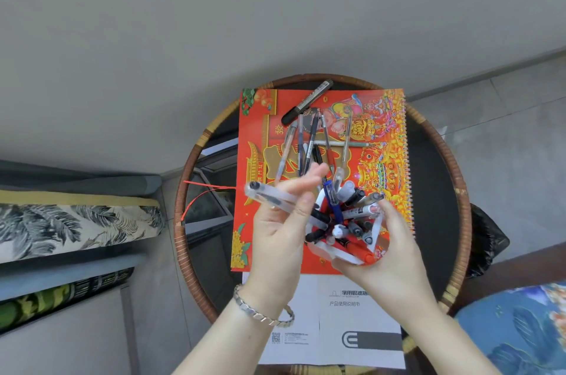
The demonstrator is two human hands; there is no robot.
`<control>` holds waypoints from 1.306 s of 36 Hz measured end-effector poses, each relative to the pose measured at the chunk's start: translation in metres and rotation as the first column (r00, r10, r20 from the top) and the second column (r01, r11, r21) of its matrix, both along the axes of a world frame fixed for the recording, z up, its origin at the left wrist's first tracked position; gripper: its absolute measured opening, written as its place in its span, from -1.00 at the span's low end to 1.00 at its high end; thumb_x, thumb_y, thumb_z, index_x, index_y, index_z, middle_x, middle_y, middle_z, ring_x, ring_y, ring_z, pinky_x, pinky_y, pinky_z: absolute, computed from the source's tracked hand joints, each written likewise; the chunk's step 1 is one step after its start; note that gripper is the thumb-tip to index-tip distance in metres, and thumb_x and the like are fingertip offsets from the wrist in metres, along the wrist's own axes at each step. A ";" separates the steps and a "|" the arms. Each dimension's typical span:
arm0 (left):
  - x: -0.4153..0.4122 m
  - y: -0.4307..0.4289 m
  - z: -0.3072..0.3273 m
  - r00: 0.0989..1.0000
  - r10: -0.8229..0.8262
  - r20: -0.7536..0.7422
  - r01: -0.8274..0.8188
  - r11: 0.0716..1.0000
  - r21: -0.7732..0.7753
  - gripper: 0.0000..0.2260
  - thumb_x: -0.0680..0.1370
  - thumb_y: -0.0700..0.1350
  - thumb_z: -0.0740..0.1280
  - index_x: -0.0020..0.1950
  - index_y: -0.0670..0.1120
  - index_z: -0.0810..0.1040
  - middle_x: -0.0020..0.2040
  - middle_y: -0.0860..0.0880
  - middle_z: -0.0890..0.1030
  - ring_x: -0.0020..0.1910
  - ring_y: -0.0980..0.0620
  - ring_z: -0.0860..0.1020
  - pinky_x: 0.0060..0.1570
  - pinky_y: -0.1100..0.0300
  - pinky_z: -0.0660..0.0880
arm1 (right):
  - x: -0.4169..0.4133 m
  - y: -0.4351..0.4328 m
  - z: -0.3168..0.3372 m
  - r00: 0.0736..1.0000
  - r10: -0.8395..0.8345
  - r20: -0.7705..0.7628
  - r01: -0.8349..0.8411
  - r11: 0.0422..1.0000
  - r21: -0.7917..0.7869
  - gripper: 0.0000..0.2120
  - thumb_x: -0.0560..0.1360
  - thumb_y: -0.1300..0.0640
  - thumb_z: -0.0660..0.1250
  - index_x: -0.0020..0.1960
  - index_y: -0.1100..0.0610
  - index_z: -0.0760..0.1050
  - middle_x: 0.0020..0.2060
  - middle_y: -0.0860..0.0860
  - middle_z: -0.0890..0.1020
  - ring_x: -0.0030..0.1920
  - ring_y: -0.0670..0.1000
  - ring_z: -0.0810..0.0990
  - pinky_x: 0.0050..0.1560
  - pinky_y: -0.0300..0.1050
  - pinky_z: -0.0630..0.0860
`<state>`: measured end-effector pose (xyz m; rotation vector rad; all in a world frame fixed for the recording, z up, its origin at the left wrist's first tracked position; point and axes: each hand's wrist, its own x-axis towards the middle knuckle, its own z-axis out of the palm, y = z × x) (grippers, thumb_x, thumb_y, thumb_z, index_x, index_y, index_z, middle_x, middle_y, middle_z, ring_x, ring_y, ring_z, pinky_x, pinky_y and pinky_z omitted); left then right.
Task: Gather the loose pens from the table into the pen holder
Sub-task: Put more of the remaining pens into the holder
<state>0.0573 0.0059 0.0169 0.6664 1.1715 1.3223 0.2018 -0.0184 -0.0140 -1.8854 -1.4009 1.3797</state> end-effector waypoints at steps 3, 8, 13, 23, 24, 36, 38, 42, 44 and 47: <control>0.005 -0.005 -0.004 0.995 -0.095 0.041 0.098 0.992 -0.080 -0.81 0.46 -0.25 0.27 -0.15 -0.05 0.66 0.09 0.06 0.67 0.21 0.08 0.55 0.20 0.25 0.47 | 0.000 0.000 0.001 1.000 -0.023 0.010 0.024 1.000 -0.003 -0.11 0.15 0.24 0.63 0.38 0.01 0.30 0.19 -0.07 0.47 0.18 -0.11 0.46 -0.13 -0.69 0.31; 0.004 -0.011 -0.008 0.978 -0.203 0.048 0.209 0.961 -0.183 -0.84 0.45 -0.17 0.27 -0.08 -0.12 0.64 0.13 0.09 0.64 0.20 0.11 0.56 0.15 0.30 0.49 | 0.005 -0.003 -0.002 0.999 -0.051 0.004 0.051 0.999 0.003 -0.11 0.05 -0.20 0.57 0.31 -0.02 0.37 0.16 -0.06 0.57 0.20 0.00 0.55 0.18 0.02 0.52; 0.002 -0.015 -0.003 0.963 -0.251 -0.095 0.231 0.955 -0.184 -0.60 0.44 0.11 0.20 0.02 -0.12 0.65 0.14 0.01 0.65 0.20 0.12 0.55 0.20 0.28 0.45 | 0.006 -0.006 0.003 0.997 -0.073 0.008 0.073 0.997 0.002 -0.18 0.01 -0.24 0.50 0.23 -0.06 0.41 0.10 -0.07 0.57 0.11 -0.05 0.57 0.09 -0.09 0.53; 0.002 -0.012 0.001 0.922 -0.187 -0.339 0.143 0.978 -0.152 -0.78 0.54 -0.24 0.27 0.08 0.05 0.55 -0.14 0.05 0.70 -0.01 0.23 0.61 -0.03 0.49 0.44 | 0.006 -0.008 0.002 0.998 -0.044 0.049 0.044 0.999 -0.009 -0.07 0.05 -0.12 0.53 0.37 -0.05 0.29 0.23 -0.10 0.47 0.29 -0.05 0.44 0.22 -0.12 0.40; 0.002 -0.012 0.001 0.922 -0.176 -0.346 0.126 0.979 -0.161 -0.76 0.53 -0.27 0.28 0.05 0.05 0.56 -0.12 0.04 0.69 -0.02 0.23 0.61 -0.04 0.49 0.44 | 0.006 -0.008 0.001 0.998 -0.039 0.049 0.039 0.999 -0.004 -0.10 0.05 -0.12 0.53 0.34 -0.06 0.30 0.21 -0.14 0.48 0.27 -0.06 0.44 0.21 -0.12 0.40; 0.005 -0.013 0.006 0.826 -0.256 -0.501 0.176 0.963 -0.203 -0.68 0.42 -0.24 0.43 -0.06 0.20 0.56 -0.09 0.23 0.66 0.00 0.31 0.57 0.02 0.41 0.46 | 0.010 -0.008 -0.008 0.999 -0.028 0.024 0.029 0.999 -0.033 -0.16 0.08 -0.13 0.51 0.32 -0.06 0.34 0.18 -0.05 0.55 0.19 0.01 0.55 0.14 0.10 0.54; 0.002 -0.014 0.009 0.832 -0.174 -0.527 0.131 0.984 -0.118 -0.63 0.43 -0.26 0.42 0.03 0.21 0.52 -0.07 0.20 0.67 0.00 0.25 0.60 0.03 0.34 0.50 | 0.011 -0.007 -0.007 0.998 -0.039 0.046 0.040 0.999 -0.017 -0.13 0.06 -0.14 0.51 0.33 -0.04 0.34 0.22 -0.04 0.51 0.23 -0.01 0.53 0.19 0.07 0.52; -0.002 -0.014 0.009 0.788 -0.063 -0.612 0.113 0.993 0.044 -0.44 0.46 -0.23 0.38 0.23 0.36 0.33 -0.08 0.12 0.65 -0.06 0.17 0.62 -0.07 0.39 0.49 | 0.013 -0.005 -0.006 0.997 -0.022 0.075 0.022 1.000 0.006 -0.11 0.13 0.09 0.61 0.38 -0.01 0.31 0.26 -0.04 0.46 0.30 -0.03 0.45 0.26 -0.04 0.44; -0.003 -0.014 0.006 0.732 -0.040 -0.680 0.149 0.983 0.103 -0.45 0.50 -0.19 0.35 0.28 0.36 0.30 -0.10 0.13 0.63 -0.07 0.19 0.60 -0.11 0.40 0.49 | 0.014 -0.004 -0.005 0.996 0.009 0.086 -0.011 1.000 0.023 -0.18 0.14 0.13 0.61 0.33 0.01 0.36 0.20 -0.06 0.50 0.26 -0.04 0.47 0.21 -0.09 0.45; -0.003 -0.015 0.001 0.650 -0.039 -0.759 0.223 0.965 0.141 -0.65 0.54 -0.13 0.23 0.29 0.15 0.38 -0.08 0.15 0.57 -0.04 0.21 0.56 -0.08 0.29 0.55 | 0.013 -0.003 -0.005 0.996 0.033 0.088 -0.036 0.999 0.031 -0.20 0.14 0.12 0.61 0.31 0.01 0.37 0.19 -0.08 0.51 0.25 -0.06 0.46 0.18 -0.11 0.46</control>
